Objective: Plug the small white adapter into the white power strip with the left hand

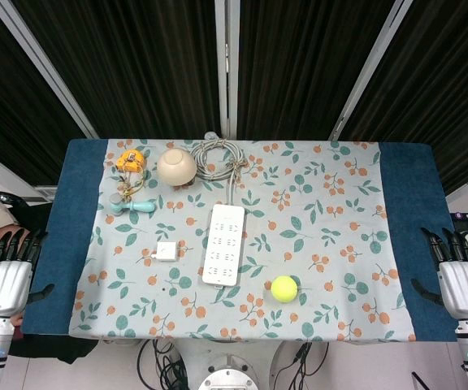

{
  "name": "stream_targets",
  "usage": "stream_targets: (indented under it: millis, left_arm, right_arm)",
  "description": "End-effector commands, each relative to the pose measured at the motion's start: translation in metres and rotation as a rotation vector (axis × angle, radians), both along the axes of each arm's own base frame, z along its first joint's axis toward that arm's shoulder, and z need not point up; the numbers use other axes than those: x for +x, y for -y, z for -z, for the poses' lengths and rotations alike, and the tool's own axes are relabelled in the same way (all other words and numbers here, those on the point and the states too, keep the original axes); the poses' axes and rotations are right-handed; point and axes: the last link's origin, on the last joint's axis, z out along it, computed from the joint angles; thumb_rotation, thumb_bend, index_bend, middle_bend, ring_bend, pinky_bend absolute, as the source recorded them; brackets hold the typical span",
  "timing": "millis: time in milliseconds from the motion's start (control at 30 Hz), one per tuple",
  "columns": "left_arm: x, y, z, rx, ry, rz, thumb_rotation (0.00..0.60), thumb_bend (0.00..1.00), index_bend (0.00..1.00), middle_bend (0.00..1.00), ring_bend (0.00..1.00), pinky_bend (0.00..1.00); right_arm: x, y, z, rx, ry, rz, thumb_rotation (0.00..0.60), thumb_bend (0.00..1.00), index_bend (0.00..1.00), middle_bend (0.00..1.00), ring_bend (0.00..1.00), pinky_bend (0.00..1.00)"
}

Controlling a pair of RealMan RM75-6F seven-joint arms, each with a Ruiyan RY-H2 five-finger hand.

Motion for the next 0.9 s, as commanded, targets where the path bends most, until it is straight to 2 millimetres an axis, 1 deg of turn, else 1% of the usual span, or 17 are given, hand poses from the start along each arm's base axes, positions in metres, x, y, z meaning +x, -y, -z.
stream_targets:
  millis: [33,167,367,467,567,667,767,867,900]
  left_arm:
    - [0.0,0.003,0.002,-0.009,0.008,-0.009,0.6,0.04,0.12,0.09,0.0,0.0]
    - [0.0,0.005,0.003,-0.009,0.014,-0.014,0.6,0.04,0.12,0.09,0.0,0.0]
    - [0.006,0.002,0.006,-0.026,0.021,0.022,0.6,0.04,0.12,0.09,0.0,0.0]
    - [0.014,-0.003,0.008,-0.043,0.018,0.058,0.6,0.04,0.12,0.09,0.0,0.0]
    - [0.025,-0.013,0.014,-0.075,0.019,0.109,0.6,0.04,0.13,0.09,0.0,0.0]
    - [0.041,-0.03,0.027,-0.119,0.04,0.183,0.6,0.04,0.15,0.11,0.0,0.0]
    - [0.058,-0.048,0.048,-0.198,0.059,0.249,0.6,0.04,0.18,0.14,0.01,0.0]
    - [0.071,-0.065,0.075,-0.285,0.079,0.289,0.6,0.04,0.21,0.17,0.03,0.01]
    - [0.076,-0.071,0.086,-0.316,0.086,0.298,0.6,0.04,0.21,0.18,0.05,0.02]
  right_arm:
    - [-0.002,-0.002,0.001,0.0,0.013,0.004,0.6,0.14,0.0,0.15,0.0,0.05]
    - [-0.003,-0.004,-0.001,-0.01,0.014,0.005,0.6,0.14,0.0,0.15,0.0,0.05]
    - [-0.002,-0.009,-0.009,-0.044,0.008,-0.012,0.6,0.15,0.0,0.15,0.0,0.05]
    - [-0.002,-0.012,-0.014,-0.066,0.005,-0.016,0.6,0.15,0.0,0.15,0.0,0.05]
    - [-0.002,-0.015,-0.019,-0.087,0.0,-0.014,0.6,0.15,0.0,0.15,0.0,0.05]
    - [0.0,-0.015,-0.024,-0.109,-0.006,-0.023,0.6,0.15,0.0,0.15,0.0,0.05]
    - [0.002,-0.014,-0.029,-0.126,-0.008,-0.03,0.6,0.15,0.0,0.15,0.0,0.06]
    - [0.004,-0.012,-0.033,-0.128,-0.017,-0.032,0.6,0.15,0.0,0.15,0.0,0.06]
    - [0.005,-0.011,-0.034,-0.128,-0.019,-0.031,0.6,0.15,0.0,0.15,0.0,0.06]
